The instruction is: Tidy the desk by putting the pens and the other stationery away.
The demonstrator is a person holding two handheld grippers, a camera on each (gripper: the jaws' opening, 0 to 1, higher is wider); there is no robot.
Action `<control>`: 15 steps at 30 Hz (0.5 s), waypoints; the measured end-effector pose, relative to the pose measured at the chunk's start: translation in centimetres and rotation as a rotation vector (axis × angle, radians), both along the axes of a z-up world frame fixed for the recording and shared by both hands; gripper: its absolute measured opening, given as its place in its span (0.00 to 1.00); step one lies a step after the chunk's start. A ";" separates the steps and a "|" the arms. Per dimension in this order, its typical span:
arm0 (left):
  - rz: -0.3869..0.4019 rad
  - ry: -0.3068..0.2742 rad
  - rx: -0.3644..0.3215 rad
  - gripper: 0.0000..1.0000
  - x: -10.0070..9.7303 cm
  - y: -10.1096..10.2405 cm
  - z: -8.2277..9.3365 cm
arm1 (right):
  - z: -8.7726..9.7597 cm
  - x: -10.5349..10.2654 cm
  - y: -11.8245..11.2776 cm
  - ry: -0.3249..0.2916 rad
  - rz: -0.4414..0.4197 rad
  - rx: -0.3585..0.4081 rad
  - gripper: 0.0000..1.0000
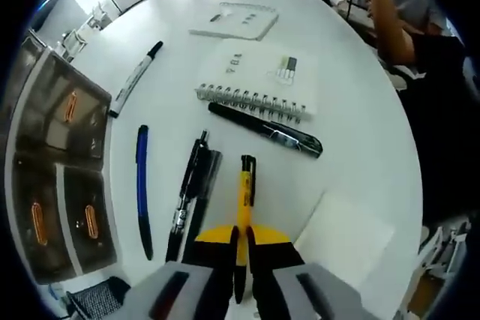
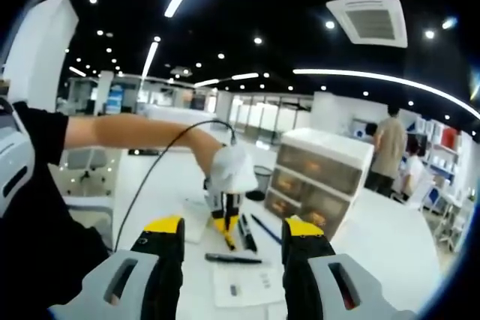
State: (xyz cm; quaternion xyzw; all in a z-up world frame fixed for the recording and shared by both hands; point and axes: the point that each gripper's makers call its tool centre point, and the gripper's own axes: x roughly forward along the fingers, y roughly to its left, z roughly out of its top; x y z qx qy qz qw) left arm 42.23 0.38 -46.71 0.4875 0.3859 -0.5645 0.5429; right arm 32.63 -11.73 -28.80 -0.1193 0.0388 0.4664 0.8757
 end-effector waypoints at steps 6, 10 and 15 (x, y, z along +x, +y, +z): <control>0.013 0.006 -0.015 0.06 0.0 0.0 0.0 | -0.1 -0.1 0.1 0.002 0.002 -0.004 0.49; -0.003 -0.010 -0.010 0.06 0.0 0.0 0.0 | -0.2 0.1 0.0 0.003 -0.001 -0.003 0.49; -0.033 -0.032 0.001 0.06 -0.2 -0.2 0.0 | -0.3 0.1 -0.1 0.006 -0.002 -0.004 0.49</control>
